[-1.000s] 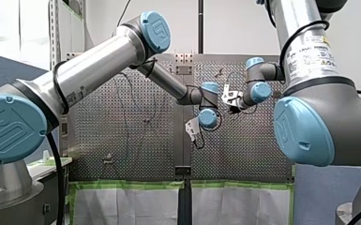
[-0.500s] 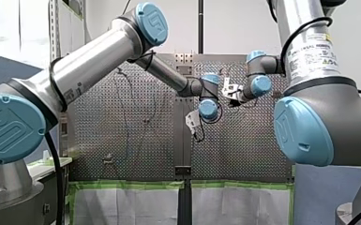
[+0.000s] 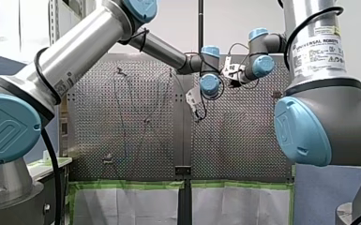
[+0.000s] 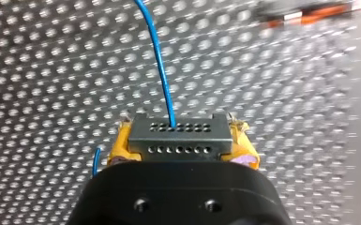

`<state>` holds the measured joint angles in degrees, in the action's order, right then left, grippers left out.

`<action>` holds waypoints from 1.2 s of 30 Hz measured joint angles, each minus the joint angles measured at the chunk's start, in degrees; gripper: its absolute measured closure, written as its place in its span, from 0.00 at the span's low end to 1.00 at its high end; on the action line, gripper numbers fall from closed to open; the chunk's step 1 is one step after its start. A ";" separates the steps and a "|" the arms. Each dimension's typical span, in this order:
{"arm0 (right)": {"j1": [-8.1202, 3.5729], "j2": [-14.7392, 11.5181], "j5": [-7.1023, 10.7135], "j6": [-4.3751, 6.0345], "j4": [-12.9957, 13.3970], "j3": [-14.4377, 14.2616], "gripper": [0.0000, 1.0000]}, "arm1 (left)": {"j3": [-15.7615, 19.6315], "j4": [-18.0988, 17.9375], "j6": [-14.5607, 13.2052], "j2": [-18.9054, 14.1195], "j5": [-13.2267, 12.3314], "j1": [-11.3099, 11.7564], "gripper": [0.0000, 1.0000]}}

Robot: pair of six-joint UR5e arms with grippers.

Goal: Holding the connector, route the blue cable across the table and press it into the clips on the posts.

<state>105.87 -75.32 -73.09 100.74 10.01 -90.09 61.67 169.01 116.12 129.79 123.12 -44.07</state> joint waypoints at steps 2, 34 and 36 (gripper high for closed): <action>0.00 -1.12 0.03 0.10 -0.79 0.30 1.00 | 0.00 0.11 -0.30 -0.84 0.10 -0.37 0.99; -3.69 -4.03 2.20 1.97 -4.24 2.53 1.00 | -0.11 -4.58 -6.03 -3.65 -1.94 0.83 0.99; -4.11 -3.94 2.92 2.05 -4.55 2.85 1.00 | -0.11 -4.85 -6.06 -3.65 -2.59 1.22 0.99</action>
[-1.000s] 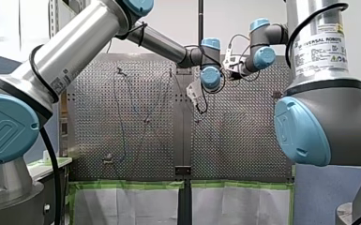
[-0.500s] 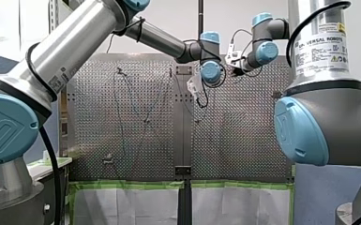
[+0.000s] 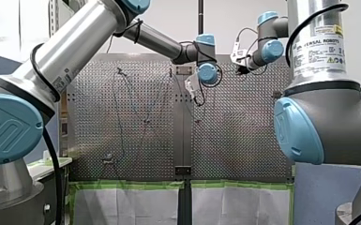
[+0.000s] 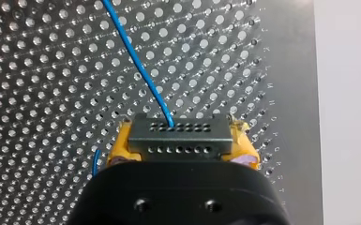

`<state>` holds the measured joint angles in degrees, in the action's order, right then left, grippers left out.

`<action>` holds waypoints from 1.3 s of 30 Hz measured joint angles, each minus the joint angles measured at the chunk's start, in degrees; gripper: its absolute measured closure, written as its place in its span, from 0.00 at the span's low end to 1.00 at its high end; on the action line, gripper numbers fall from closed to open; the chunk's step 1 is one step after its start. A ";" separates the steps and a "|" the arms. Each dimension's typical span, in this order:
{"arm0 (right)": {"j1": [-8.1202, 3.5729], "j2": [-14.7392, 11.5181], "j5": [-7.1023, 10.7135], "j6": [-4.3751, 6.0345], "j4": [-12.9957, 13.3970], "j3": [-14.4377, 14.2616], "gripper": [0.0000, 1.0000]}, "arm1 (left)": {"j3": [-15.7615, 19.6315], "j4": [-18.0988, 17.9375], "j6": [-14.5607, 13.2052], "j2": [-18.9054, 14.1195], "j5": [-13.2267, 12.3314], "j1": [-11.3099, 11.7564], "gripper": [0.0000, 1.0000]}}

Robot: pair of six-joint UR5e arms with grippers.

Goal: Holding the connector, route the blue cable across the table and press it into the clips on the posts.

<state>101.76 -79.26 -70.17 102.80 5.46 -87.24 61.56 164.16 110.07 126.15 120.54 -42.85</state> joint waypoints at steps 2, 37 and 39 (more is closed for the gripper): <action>-0.37 0.11 0.73 0.16 -0.20 0.31 1.00 | -0.10 -0.32 -0.02 0.00 -0.88 0.44 0.99; -0.96 6.64 5.40 1.13 -1.44 8.45 1.00 | -5.58 -2.41 0.20 5.13 -11.17 6.22 0.93; -0.96 6.77 5.41 1.08 -1.40 8.50 1.00 | -5.68 -1.96 0.20 5.27 -11.16 6.33 0.86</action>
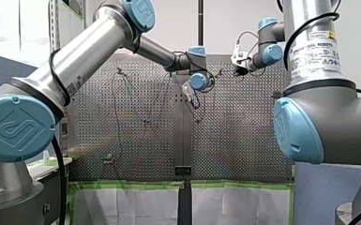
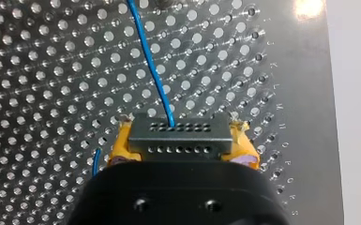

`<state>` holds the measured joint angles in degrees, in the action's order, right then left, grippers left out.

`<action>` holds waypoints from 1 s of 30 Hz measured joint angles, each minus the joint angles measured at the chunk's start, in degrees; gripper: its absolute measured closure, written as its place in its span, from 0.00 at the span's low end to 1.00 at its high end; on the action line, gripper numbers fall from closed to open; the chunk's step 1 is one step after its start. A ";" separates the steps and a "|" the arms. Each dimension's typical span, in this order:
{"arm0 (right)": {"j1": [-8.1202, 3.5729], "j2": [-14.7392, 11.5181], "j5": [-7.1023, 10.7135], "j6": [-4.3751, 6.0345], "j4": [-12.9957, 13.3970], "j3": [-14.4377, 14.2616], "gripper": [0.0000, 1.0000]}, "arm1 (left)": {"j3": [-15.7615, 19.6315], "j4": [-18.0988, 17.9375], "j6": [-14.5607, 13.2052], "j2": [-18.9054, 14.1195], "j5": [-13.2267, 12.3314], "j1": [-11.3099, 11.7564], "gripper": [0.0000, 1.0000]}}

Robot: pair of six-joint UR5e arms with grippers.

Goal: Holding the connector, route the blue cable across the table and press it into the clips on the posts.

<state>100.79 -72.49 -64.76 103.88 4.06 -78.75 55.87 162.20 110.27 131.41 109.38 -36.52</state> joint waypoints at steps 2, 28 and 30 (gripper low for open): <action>0.01 0.08 0.02 -0.04 0.04 0.01 1.00 | -0.05 0.92 -0.04 0.07 0.13 -0.01 0.73; 0.06 0.27 0.06 -0.33 -0.03 -0.05 1.00 | 1.94 12.13 1.38 -2.50 4.23 -1.89 0.00; 0.06 0.27 0.06 -0.33 -0.06 -0.05 1.00 | 2.90 11.54 1.98 -3.50 3.84 -1.92 0.00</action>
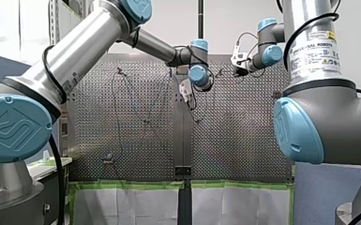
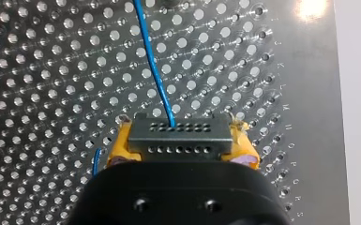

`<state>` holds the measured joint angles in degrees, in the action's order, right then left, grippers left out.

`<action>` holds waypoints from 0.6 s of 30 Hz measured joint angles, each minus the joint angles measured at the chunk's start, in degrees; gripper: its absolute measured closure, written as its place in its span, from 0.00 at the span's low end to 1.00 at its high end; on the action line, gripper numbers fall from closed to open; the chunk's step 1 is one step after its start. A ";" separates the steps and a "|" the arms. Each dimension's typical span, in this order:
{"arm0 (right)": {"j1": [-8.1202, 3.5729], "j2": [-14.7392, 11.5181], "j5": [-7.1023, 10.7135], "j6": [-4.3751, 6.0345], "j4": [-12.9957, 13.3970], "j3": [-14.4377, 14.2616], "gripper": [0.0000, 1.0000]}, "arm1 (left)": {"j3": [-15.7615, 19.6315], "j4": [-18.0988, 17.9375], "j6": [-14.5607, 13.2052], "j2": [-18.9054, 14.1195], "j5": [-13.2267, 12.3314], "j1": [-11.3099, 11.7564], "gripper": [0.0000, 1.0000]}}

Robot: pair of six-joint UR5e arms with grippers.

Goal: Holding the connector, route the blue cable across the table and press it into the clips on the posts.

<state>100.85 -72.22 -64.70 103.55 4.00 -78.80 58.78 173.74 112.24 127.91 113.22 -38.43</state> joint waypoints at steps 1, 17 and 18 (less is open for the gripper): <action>0.00 0.00 0.00 0.00 -0.01 0.00 1.00 | 0.68 -0.51 0.30 -0.68 -0.44 -0.07 0.00; 0.01 0.00 0.00 0.00 -0.04 -0.01 1.00 | 9.69 -5.89 -1.23 -9.69 -6.54 -1.56 0.00; 0.00 0.00 0.00 0.00 -0.04 -0.01 1.00 | 10.18 -6.34 -1.47 -10.18 -6.25 -1.50 0.00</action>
<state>100.86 -72.21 -64.70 103.55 3.96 -78.80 68.96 167.40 110.77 117.73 106.97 -39.94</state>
